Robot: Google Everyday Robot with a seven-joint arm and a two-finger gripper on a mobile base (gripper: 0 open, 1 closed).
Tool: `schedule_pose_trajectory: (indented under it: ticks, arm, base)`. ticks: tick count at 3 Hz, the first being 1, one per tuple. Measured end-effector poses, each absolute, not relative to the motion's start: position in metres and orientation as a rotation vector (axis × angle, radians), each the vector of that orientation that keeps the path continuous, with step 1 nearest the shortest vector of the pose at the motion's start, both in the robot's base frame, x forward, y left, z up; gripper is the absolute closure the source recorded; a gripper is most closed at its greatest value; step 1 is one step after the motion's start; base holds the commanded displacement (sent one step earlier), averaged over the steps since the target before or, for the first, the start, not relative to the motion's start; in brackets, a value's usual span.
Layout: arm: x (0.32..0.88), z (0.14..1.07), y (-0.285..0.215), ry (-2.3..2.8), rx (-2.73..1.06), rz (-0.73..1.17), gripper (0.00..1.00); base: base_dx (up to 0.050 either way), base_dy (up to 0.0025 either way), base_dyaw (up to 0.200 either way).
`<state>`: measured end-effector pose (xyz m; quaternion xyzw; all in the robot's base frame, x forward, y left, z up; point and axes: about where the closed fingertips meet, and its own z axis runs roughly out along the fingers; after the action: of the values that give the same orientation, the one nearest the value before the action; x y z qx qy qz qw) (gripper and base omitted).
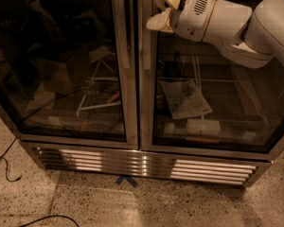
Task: Pick orange can from top drawer and place on counter
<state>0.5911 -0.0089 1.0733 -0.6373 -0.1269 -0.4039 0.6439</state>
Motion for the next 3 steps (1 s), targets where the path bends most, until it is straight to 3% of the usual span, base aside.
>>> schedule_pose_trajectory:
  ticks: [3]
  arm:
    - [0.601,1.081,-0.020,-0.352,-1.462,-0.925,0.00]
  base:
    - [0.000,0.00000,0.000]
